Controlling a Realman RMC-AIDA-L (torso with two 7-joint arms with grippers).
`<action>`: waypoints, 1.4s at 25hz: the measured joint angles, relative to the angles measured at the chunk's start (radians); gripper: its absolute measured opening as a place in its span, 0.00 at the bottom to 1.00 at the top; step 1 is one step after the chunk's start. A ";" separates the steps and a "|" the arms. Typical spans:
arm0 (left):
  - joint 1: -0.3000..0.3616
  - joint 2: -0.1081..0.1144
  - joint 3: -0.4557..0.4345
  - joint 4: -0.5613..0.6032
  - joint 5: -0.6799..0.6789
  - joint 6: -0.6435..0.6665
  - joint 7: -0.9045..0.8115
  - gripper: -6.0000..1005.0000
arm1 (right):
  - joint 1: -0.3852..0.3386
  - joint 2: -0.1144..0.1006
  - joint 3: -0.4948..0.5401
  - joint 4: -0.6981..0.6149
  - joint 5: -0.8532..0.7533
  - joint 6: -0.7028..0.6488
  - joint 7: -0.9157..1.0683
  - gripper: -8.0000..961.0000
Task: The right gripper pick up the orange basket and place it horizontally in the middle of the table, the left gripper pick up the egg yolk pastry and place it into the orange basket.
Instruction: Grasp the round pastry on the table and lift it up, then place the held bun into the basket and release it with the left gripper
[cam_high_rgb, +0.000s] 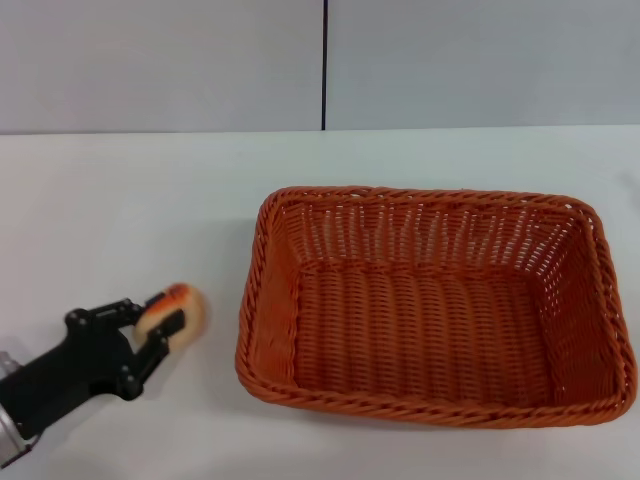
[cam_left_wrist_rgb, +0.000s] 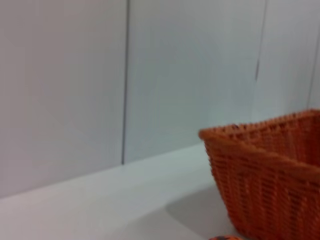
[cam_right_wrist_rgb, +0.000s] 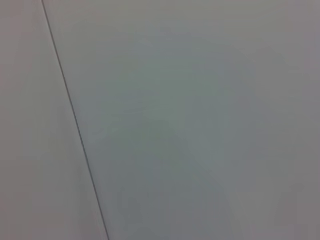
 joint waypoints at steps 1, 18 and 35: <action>0.006 0.001 0.000 0.006 -0.018 0.019 0.000 0.26 | 0.001 0.000 0.000 0.002 0.000 0.000 0.000 0.65; -0.029 -0.005 0.025 0.039 -0.147 0.396 -0.103 0.13 | 0.016 -0.001 -0.003 0.019 0.000 0.012 -0.001 0.65; -0.160 -0.013 0.201 -0.156 -0.138 0.230 -0.092 0.19 | 0.011 0.004 0.003 0.047 0.007 0.073 0.007 0.64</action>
